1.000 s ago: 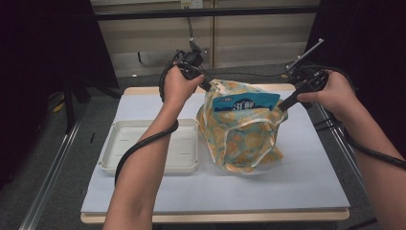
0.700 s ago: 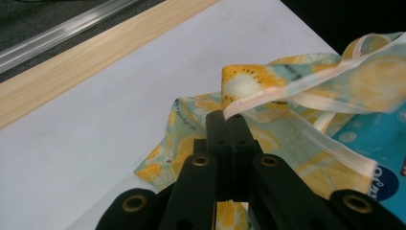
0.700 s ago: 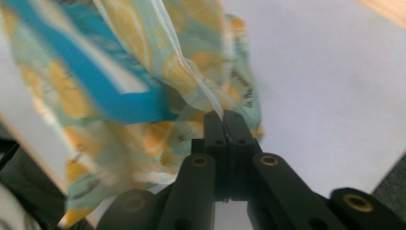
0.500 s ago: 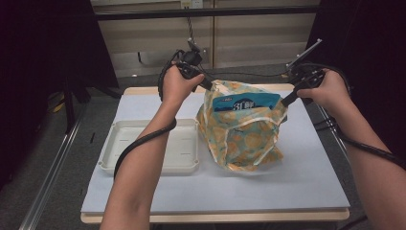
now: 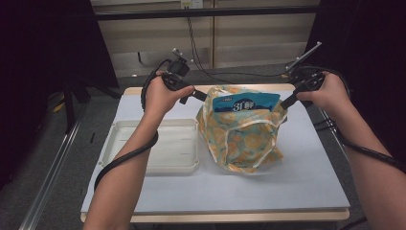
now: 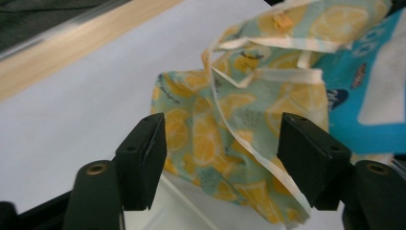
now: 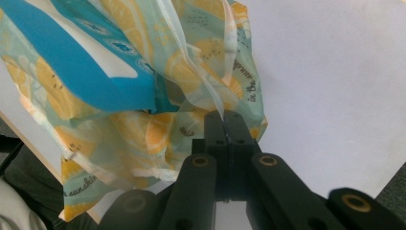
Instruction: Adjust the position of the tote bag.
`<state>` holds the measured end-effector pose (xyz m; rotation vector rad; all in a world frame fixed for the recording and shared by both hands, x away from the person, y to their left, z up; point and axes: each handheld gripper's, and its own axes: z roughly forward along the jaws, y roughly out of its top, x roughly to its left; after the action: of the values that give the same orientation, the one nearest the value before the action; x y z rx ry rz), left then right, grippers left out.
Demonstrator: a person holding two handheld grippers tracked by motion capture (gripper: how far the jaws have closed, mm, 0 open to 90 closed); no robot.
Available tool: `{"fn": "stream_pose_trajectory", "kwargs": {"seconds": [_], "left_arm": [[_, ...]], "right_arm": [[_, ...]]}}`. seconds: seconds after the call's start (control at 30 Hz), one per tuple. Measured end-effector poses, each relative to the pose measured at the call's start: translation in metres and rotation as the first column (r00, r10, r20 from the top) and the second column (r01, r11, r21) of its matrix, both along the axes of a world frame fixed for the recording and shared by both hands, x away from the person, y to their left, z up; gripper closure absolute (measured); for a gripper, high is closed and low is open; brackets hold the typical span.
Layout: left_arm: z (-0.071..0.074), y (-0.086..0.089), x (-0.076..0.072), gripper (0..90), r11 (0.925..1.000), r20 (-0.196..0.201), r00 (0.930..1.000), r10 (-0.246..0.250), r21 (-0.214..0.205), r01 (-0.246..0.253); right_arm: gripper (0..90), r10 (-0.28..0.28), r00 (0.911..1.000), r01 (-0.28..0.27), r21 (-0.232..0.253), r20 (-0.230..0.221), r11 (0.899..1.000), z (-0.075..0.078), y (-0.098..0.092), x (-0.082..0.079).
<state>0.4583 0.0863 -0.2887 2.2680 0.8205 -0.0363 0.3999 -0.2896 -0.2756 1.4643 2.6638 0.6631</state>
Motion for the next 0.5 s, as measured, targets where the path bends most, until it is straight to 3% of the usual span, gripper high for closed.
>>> {"fn": "stream_pose_trajectory", "kwargs": {"seconds": [0.13, 0.2, 0.27, 0.5], "left_arm": [[-0.006, 0.0, -0.006, 31.4, 0.9995, -0.016, 0.9994, -0.031, 0.001, 0.031], [-0.008, -0.003, -0.01, 30.9, 0.9983, 0.001, 0.9986, -0.053, 0.023, 0.053], [-0.01, -0.003, -0.013, 30.8, 0.9974, -0.001, 0.9974, -0.072, 0.011, 0.072], [-0.017, -0.002, -0.019, 23.3, 0.9959, -0.001, 0.9965, -0.084, 0.034, 0.084]], "right_arm": [[90.0, 0.0, 1.0, 0.0, -0.002, -0.006, 1.0, 0.0, 0.001, -0.001], [90.0, -0.002, 1.0, 0.002, -0.003, -0.007, 1.0, 0.0, 0.001, -0.002], [90.0, 0.002, 1.0, -0.002, -0.002, -0.008, 1.0, 0.0, 0.001, -0.002], [90.0, -0.003, 0.9999, 0.003, 0.001, -0.012, 1.0, 0.0, 0.0, -0.002]]}}
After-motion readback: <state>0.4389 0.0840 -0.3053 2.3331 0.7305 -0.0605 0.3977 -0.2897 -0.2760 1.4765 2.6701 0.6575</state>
